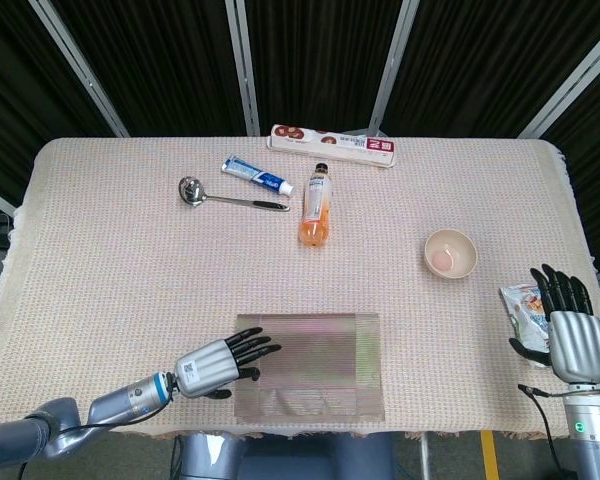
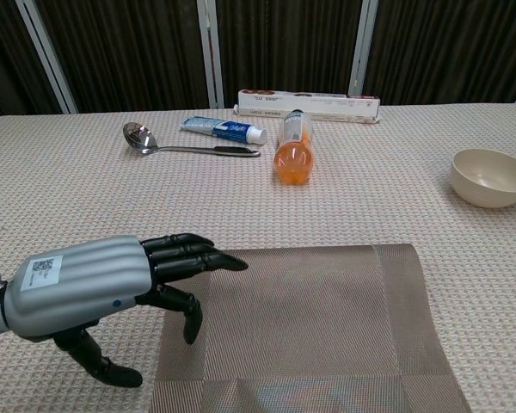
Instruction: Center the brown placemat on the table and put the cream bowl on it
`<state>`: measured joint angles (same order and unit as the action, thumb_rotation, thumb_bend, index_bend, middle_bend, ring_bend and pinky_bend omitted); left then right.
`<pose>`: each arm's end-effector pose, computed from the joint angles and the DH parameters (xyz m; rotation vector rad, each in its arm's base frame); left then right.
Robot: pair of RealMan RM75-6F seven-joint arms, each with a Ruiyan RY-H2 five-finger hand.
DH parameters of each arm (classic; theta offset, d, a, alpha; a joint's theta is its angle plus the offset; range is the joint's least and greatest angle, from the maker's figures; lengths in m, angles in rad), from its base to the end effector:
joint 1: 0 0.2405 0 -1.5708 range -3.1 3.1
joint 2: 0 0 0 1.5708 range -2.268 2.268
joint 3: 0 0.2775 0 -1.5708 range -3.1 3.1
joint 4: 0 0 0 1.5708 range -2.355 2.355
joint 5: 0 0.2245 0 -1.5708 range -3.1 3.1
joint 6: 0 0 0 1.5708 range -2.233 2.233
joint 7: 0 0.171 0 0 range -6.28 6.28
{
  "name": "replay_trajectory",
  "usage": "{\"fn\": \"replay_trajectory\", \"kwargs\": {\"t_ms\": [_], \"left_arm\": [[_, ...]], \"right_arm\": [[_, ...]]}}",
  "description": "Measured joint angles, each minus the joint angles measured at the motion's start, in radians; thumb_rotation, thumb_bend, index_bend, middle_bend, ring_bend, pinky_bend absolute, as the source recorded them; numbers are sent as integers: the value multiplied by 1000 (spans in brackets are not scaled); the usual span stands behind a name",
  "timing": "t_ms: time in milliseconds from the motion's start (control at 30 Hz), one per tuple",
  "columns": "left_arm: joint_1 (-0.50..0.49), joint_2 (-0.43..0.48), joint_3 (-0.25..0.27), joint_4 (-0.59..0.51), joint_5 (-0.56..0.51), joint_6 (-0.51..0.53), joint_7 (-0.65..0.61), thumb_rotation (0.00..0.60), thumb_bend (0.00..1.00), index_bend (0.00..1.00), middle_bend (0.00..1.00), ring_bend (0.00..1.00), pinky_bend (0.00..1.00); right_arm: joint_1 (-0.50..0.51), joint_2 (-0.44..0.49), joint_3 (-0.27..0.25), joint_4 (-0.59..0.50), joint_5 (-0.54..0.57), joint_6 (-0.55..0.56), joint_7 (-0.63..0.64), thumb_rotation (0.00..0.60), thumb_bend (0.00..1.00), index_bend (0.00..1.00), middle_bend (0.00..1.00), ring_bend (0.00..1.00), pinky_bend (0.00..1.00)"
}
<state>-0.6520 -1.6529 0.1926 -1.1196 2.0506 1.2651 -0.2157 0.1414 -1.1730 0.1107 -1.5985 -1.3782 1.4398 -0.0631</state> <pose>-0.1882 0.2546 -0.0892 -2.5268 -0.5791 -1.2560 -0.3368 -0.2426 0.1480 1.3111 -0.9037 0.8885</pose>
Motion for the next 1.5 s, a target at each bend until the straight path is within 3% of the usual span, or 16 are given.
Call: {"fn": "replay_trajectory", "kwargs": {"t_ms": [400,1500], "left_arm": [[2,-7,58,-23,9,-28,1,600,149,450,0,0,0],[-16,-76,55,8,-26,-54,31,600,154,459,0,0,0]], "right_arm": [[0,0,1,1,2,-7,-1,600,0,0,0,0,0],[-5,8,5,-2,-2,-8,3,600,0,0,0,0,0]]}}
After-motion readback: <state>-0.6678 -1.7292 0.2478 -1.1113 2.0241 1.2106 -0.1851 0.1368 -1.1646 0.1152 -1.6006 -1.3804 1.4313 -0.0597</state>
